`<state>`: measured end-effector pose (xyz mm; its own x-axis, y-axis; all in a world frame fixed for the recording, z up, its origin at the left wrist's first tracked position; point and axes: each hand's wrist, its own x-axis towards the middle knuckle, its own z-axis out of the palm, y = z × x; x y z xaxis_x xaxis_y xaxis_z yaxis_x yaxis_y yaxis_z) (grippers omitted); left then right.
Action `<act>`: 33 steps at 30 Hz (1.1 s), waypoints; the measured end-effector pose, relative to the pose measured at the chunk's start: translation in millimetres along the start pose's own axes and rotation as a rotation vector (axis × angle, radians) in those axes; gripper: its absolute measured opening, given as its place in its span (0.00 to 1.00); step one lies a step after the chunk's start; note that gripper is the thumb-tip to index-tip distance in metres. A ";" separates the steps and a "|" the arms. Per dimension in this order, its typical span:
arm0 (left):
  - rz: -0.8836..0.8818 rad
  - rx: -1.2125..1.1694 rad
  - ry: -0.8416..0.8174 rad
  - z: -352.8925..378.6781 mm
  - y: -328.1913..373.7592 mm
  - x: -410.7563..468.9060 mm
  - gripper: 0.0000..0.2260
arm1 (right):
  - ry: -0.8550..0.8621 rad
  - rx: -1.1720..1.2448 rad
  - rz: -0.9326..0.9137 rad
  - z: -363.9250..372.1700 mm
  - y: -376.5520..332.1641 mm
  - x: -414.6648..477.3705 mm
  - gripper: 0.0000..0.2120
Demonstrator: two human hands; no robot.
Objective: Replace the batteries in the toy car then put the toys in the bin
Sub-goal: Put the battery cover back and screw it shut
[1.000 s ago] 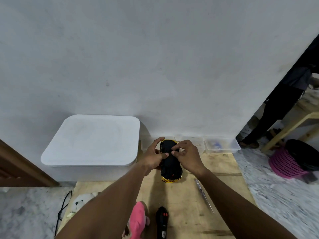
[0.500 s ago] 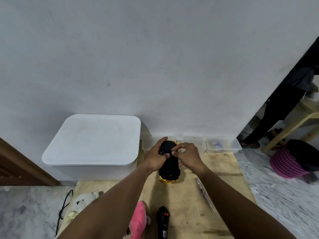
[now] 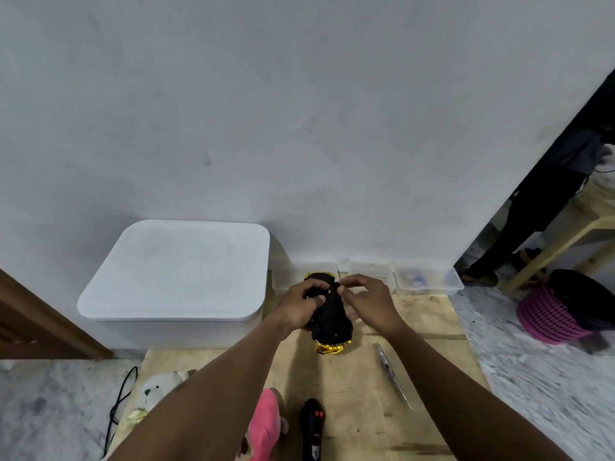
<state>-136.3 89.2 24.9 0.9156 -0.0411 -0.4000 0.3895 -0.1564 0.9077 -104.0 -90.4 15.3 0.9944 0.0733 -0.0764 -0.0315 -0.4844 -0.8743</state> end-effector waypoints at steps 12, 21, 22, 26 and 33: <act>-0.062 -0.027 -0.012 -7.4 -1.8 -0.4 0.11 | -0.229 -0.713 0.482 -25.4 122.6 -63.1 0.07; -0.053 -0.009 -0.023 -6.3 26.5 -4.8 0.16 | 0.141 0.254 0.255 -49.6 5.6 -23.1 0.13; -0.042 -0.004 -0.022 -6.4 32.6 -6.3 0.16 | 0.162 0.381 0.198 -54.5 -17.0 -19.0 0.15; 0.007 -0.009 -0.024 -7.2 58.0 -16.2 0.15 | 0.145 0.502 -0.033 -60.0 -86.0 -6.9 0.31; 0.024 -0.018 -0.044 -12.6 87.5 -29.6 0.16 | 0.150 0.286 -0.218 -53.3 -125.2 -1.2 0.40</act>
<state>-128.0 89.2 117.8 0.9197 -0.0879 -0.3827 0.3694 -0.1373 0.9191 -95.9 -76.4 150.4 0.9839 0.0092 0.1787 0.1767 -0.2069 -0.9623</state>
